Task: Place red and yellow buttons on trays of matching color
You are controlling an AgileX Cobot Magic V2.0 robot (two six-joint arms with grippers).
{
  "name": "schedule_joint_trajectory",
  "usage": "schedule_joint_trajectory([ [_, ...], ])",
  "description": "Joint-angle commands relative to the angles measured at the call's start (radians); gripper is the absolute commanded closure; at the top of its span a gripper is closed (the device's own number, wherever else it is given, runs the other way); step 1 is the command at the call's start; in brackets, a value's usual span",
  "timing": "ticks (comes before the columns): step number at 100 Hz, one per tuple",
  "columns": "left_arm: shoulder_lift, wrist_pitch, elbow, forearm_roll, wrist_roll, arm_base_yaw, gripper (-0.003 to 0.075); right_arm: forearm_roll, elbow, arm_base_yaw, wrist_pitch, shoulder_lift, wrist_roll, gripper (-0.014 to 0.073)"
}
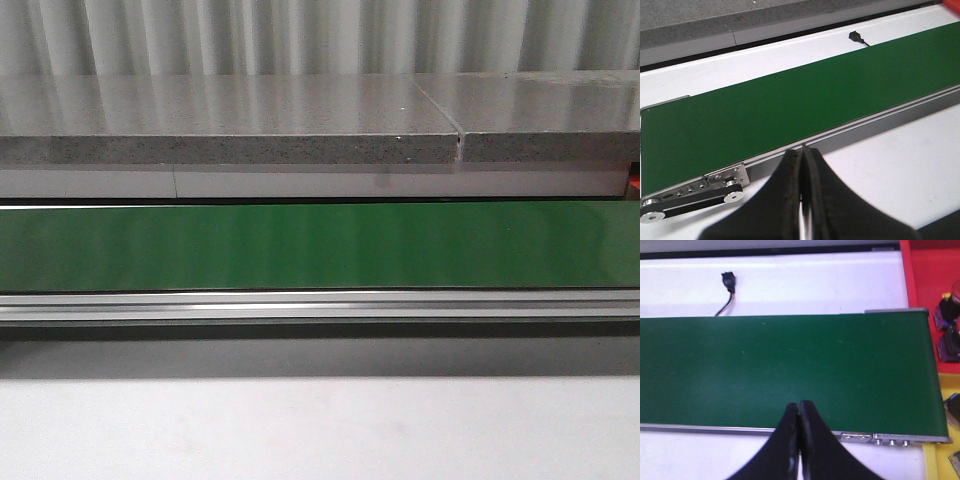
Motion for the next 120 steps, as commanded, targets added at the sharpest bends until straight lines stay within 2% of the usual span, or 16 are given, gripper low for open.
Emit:
schedule_joint_trajectory([
  [1,0.008,-0.067,-0.025,-0.026,-0.008,-0.007,0.0741,-0.018,-0.014,0.025,-0.052,-0.07,-0.016,0.061],
  [18,0.008,-0.067,-0.025,-0.026,-0.008,-0.007,0.0741,-0.019,0.058,0.051,-0.061,-0.21,-0.101,0.061],
  [67,0.008,-0.076,-0.025,-0.026,-0.008,-0.007,0.0741,-0.017,0.277,0.058,-0.023,-0.65,-0.103,0.061],
  [89,0.01,-0.123,-0.025,-0.032,-0.008,-0.007,0.0741,-0.014,0.294,0.058,-0.014,-0.691,-0.103,0.061],
  [110,0.08,-0.139,-0.031,0.023,-0.008,-0.007,0.0741,-0.014,0.294,0.058,-0.009,-0.691,-0.103,0.061],
  [120,0.135,-0.185,-0.031,0.096,-0.083,-0.005,0.0741,-0.014,0.294,0.058,-0.009,-0.691,-0.103,0.061],
])
